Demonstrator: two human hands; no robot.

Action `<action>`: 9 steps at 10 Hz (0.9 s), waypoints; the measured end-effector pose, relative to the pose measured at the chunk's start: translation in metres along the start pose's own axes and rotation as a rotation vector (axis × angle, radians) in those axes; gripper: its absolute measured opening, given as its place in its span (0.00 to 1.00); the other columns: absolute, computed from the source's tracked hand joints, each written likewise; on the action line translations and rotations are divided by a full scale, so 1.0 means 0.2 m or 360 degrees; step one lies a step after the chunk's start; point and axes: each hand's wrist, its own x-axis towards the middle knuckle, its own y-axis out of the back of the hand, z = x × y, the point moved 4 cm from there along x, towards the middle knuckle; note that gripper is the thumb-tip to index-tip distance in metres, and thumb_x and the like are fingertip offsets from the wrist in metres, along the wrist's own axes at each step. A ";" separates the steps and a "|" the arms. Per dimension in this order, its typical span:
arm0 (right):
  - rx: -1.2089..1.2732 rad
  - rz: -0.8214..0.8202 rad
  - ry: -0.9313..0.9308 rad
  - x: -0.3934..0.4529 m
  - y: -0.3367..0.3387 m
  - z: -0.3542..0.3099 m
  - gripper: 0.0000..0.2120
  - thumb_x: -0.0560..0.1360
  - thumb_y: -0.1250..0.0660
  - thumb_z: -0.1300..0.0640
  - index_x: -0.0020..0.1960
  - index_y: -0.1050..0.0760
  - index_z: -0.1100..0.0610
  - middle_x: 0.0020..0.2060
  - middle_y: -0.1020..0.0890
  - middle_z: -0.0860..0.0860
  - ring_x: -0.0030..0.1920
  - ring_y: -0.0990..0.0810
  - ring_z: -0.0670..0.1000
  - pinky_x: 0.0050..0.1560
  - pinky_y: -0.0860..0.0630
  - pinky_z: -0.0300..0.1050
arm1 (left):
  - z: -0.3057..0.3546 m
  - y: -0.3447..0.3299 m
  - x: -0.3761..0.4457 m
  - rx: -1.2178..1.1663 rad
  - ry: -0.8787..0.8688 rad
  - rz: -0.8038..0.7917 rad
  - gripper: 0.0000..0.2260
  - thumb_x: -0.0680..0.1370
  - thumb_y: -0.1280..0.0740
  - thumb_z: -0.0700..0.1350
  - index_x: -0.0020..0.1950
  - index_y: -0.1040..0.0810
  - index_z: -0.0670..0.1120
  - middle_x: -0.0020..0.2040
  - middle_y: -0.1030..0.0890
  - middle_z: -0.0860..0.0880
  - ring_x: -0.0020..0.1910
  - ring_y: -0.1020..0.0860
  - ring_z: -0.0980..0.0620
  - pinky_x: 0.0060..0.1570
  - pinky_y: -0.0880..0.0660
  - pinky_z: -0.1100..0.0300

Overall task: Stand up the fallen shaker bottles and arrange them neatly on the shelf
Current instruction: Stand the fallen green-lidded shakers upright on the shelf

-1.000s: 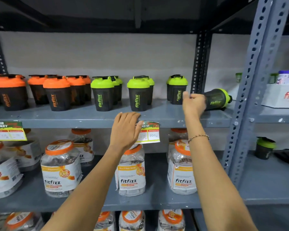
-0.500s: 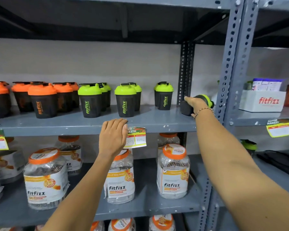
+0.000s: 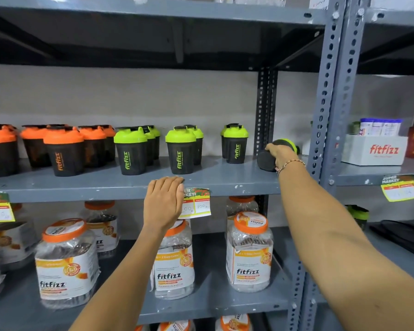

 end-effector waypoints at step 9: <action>-0.0603 0.0197 0.0428 0.02 -0.40 0.10 0.39 0.58 0.18 0.51 0.62 0.30 0.65 0.62 0.23 0.61 0.63 0.25 0.61 0.58 0.25 0.51 | -0.04 -0.07 0.00 0.0126 -0.0147 0.0118 0.23 0.82 0.55 0.53 0.58 0.22 0.44 0.54 0.19 0.47 0.51 0.22 0.47 0.56 0.36 0.55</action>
